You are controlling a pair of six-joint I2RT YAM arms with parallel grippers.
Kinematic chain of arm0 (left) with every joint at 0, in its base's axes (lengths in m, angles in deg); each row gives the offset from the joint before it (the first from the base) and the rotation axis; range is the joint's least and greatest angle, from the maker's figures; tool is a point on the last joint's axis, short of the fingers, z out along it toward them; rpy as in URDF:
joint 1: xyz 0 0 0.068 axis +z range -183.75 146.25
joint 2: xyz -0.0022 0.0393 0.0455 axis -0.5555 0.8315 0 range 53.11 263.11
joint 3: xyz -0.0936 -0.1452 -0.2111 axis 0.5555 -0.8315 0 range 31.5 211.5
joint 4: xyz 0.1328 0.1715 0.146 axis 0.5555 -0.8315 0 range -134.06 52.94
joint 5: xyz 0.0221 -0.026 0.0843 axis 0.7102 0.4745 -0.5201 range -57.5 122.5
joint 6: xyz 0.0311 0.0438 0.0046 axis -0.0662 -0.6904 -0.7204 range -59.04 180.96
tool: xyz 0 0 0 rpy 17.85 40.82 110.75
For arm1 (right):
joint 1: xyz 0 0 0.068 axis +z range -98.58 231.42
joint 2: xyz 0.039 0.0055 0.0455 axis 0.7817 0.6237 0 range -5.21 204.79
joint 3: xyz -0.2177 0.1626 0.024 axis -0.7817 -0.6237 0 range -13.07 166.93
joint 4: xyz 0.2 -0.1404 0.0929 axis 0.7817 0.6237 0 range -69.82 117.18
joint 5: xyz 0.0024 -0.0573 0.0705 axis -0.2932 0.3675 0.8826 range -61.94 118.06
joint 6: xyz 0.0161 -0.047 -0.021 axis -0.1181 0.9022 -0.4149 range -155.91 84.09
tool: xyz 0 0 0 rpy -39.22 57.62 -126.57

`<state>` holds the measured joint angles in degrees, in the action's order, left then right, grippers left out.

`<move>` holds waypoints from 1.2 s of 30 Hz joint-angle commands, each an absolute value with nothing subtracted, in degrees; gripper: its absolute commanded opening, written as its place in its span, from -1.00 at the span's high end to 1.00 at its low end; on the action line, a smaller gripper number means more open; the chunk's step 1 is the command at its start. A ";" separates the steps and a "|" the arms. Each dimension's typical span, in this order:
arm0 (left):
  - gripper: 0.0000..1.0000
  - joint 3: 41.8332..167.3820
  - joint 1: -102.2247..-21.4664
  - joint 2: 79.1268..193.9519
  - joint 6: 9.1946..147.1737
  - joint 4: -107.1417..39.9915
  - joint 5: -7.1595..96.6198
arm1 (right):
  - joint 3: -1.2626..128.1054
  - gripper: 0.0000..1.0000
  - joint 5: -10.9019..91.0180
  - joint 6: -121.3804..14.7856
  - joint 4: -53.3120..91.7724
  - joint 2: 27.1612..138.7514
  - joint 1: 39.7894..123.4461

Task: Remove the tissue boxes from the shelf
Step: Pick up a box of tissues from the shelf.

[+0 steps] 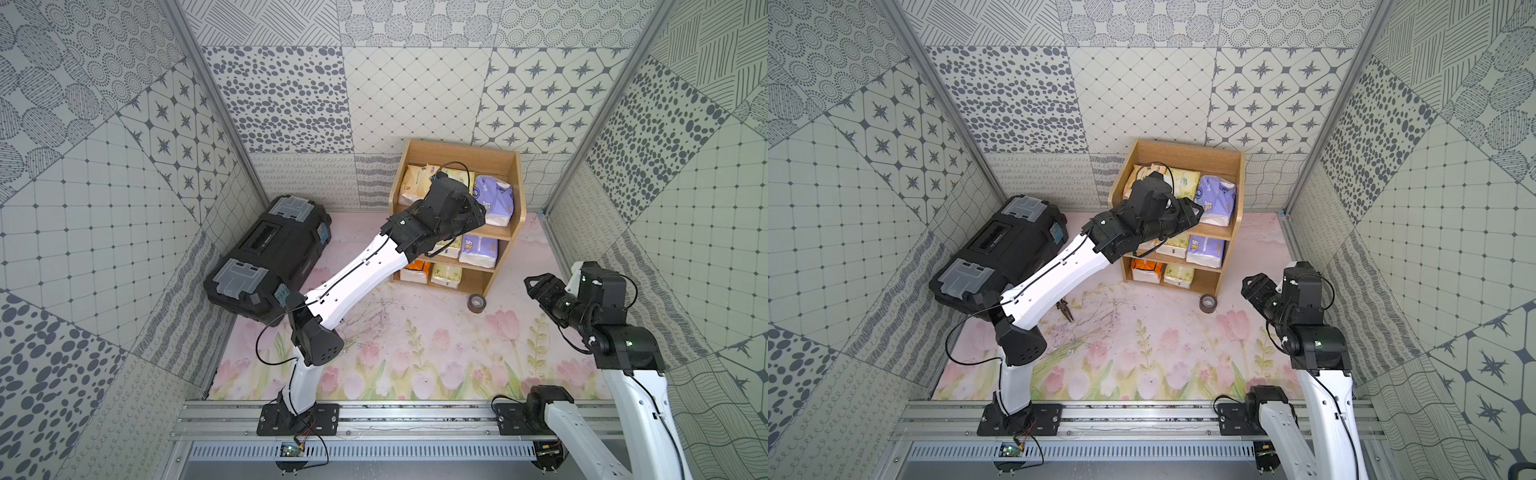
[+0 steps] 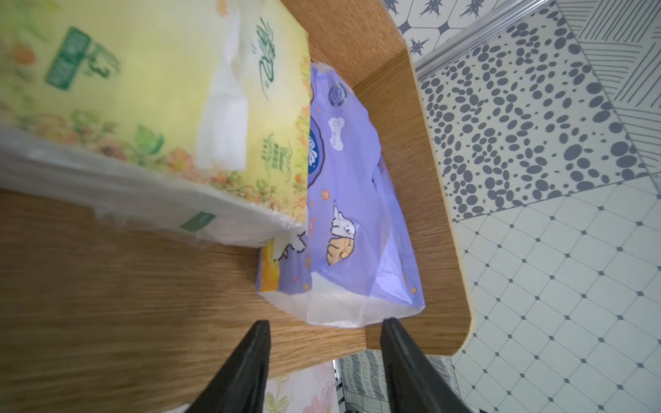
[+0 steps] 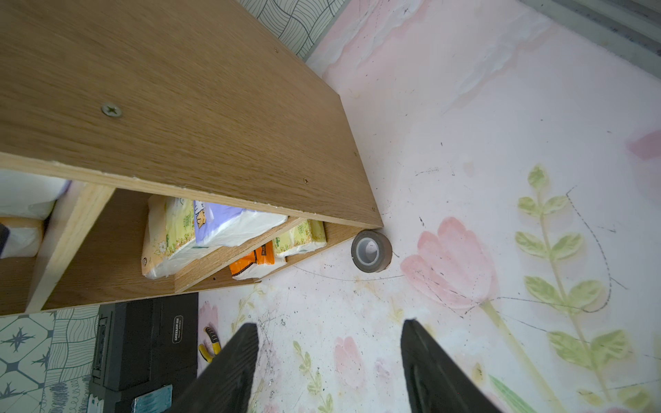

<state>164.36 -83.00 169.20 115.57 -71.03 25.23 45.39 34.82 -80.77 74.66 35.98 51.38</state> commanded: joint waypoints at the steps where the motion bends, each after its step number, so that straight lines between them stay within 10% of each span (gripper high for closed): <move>1: 0.04 165.54 -82.40 170.82 112.06 -73.74 22.39 | 46.45 -0.34 33.42 -81.27 74.68 34.79 51.42; 12: 0.32 165.89 -81.14 172.99 113.43 -70.50 23.33 | 46.43 -0.26 33.59 -80.81 76.51 33.46 51.42; 22: 1.00 165.88 -81.12 173.07 113.44 -67.38 25.47 | 48.82 -0.26 38.14 -80.08 78.95 32.69 51.42; 36: 1.00 152.16 -81.92 161.68 119.76 -59.34 27.98 | 56.67 -0.38 47.05 -87.21 76.95 33.96 51.42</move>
